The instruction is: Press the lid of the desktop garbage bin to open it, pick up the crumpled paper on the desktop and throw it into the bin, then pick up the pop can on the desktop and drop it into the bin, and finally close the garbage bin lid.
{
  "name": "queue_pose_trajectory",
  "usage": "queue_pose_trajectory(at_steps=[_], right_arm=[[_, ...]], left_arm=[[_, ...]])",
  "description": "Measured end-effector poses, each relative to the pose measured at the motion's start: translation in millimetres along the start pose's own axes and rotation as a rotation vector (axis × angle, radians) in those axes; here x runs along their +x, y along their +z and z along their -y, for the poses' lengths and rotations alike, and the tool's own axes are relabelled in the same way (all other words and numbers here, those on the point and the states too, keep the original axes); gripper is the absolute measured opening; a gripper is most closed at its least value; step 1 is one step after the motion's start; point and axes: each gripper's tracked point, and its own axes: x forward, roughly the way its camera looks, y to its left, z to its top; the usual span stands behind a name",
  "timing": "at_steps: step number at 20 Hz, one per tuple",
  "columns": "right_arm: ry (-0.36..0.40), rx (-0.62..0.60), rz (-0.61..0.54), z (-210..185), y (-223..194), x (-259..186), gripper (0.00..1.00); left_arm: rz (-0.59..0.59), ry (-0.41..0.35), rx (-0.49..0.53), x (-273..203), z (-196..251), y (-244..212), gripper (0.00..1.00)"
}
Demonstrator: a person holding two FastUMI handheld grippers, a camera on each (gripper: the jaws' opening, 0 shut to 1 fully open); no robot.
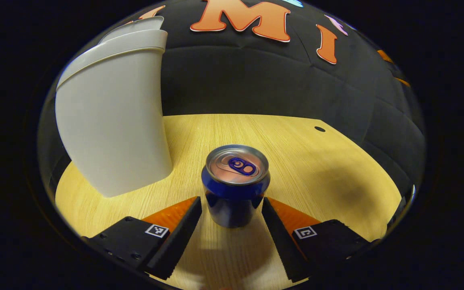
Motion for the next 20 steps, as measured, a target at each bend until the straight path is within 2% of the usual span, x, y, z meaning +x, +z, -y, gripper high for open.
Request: queue_pose_trajectory(at_steps=[3,5,10,14,16,18,20], right_arm=[[-0.002,0.012,0.002,-1,-3,3,0.94],[0.000,0.019,-0.002,-3,-5,4,0.94],[0.023,0.026,0.004,-13,-2,1,0.94],[0.071,0.059,0.018,-29,4,-1,0.94],[0.106,0.088,0.028,-41,7,0,0.94],[0.142,0.113,0.041,-51,13,0,0.94],[0.153,0.118,0.062,-56,19,3,0.94]], left_arm=[[0.016,0.008,0.013,-3,-2,4,0.97],[0.010,-0.002,0.012,-11,0,9,0.82],[0.028,-0.003,-0.015,-66,-15,51,0.81],[0.085,0.028,-0.061,-154,-50,122,0.81],[0.153,0.041,-0.111,-193,-73,167,0.80],[0.206,0.057,-0.176,-221,-104,212,0.79],[0.276,0.097,-0.185,-236,-140,258,0.79]])
